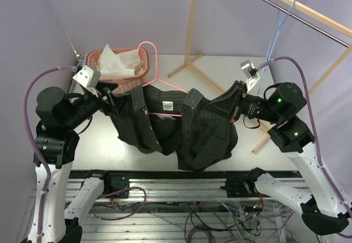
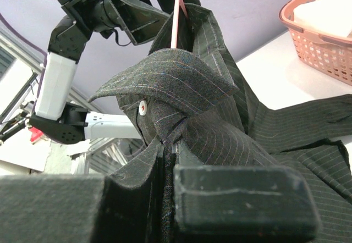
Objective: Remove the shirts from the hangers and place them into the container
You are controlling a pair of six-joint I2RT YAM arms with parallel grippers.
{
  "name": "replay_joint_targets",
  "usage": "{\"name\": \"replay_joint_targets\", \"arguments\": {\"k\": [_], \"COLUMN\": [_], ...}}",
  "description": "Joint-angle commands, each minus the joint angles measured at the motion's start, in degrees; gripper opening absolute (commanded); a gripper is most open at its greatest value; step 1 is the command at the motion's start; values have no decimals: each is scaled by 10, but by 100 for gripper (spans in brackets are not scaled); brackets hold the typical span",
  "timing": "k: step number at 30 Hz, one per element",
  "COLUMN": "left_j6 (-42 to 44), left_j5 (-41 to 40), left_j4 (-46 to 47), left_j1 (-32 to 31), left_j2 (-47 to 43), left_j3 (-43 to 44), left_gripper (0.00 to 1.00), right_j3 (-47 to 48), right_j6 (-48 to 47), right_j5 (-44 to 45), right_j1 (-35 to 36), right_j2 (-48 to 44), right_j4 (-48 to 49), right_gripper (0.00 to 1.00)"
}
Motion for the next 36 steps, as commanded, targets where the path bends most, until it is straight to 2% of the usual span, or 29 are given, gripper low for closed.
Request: {"name": "replay_joint_targets", "arguments": {"k": [1,7,11,12,13,14,16,19,21,22,24,26,27,28,29,31,36], "left_j6": [3,-1,12,15,16,19,26,41,52,59,71,78,80,82,83,85,84], "left_j5": [10,10,-17,-22,-27,-33,-50,-94,-149,-182,-237,-282,-303,-319,-336,-361,-379], "left_j4": [-1,16,17,20,22,23,21,21,20,17,11,9,9,10,10,8,-15], "left_j1": [-3,-3,-14,-17,-21,-24,-35,-54,-67,-73,-80,-82,-82,-82,-82,-82,-82], "left_j2": [5,23,41,45,49,54,64,71,67,63,52,34,23,12,1,-18,-23], "left_j3": [-8,-29,-32,-33,-33,-33,-30,-35,-41,-44,-48,-51,-53,-53,-51,-42,21], "left_gripper": [76,73,67,64,55,42,10,7,7,7,7,7,7,7,7,7,7], "right_j3": [17,13,12,11,8,7,5,13,36,55,93,123,134,144,150,157,136], "right_j6": [12,40,47,50,52,54,55,46,20,-2,-46,-81,-97,-111,-128,-156,-212], "right_j5": [-12,-29,-35,-36,-36,-37,-36,-21,13,40,91,136,154,173,202,241,281], "right_j1": [2,1,1,1,1,1,1,1,1,2,1,1,1,1,1,1,2], "right_j2": [-1,7,12,13,14,16,18,26,39,49,72,91,100,107,111,117,107], "right_j4": [55,90,97,100,102,104,104,81,25,-16,-92,-145,-163,-178,-189,-204,-177], "right_gripper": [0,0,0,0,0,0,0,0,0,4,24,35,44,59,68,72,73]}}
